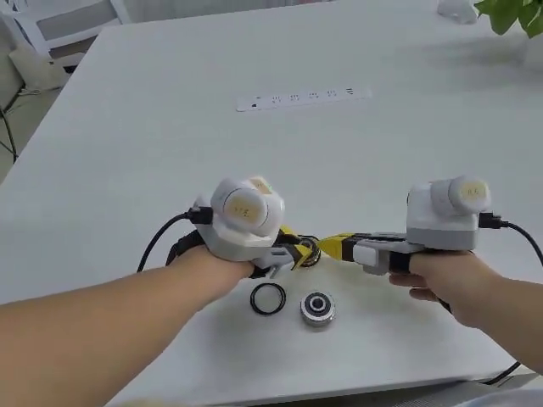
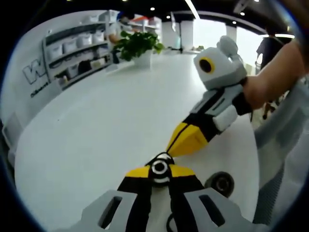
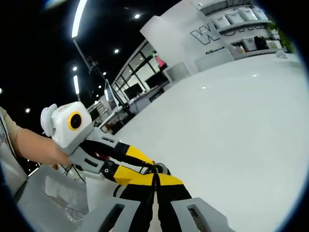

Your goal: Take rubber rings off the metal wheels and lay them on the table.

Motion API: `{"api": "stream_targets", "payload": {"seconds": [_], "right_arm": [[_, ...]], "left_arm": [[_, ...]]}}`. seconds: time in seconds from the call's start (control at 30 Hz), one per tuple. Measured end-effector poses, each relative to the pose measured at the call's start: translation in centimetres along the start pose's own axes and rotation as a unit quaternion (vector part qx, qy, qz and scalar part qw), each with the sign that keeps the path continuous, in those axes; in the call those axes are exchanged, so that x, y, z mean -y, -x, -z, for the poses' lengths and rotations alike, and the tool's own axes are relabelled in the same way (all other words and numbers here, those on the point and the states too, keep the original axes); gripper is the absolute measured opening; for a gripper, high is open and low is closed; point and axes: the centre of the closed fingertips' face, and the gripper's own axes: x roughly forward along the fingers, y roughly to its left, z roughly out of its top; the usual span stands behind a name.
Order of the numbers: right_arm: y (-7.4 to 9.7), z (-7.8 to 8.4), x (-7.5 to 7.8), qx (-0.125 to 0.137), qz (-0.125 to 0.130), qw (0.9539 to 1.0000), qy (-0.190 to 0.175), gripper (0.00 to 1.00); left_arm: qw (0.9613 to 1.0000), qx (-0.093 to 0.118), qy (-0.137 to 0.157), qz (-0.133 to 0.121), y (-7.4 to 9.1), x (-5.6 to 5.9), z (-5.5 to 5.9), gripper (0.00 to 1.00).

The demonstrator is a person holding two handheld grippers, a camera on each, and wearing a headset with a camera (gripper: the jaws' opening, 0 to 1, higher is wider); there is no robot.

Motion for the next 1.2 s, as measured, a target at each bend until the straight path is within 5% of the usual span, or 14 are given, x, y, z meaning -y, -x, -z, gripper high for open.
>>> {"api": "stream_targets", "payload": {"seconds": [0.67, 1.2], "right_arm": [[0.0, -0.9, -0.7, 0.013, -0.007, 0.9999, 0.003, 0.00], [0.4, -1.5, -1.8, 0.015, -0.013, 0.9998, 0.010, 0.00]], "left_arm": [[0.9991, 0.030, -0.003, 0.028, 2.7, 1.4, -0.7, 0.27], [0.9974, 0.067, 0.018, 0.019, 6.0, 1.4, -0.8, 0.36]]}}
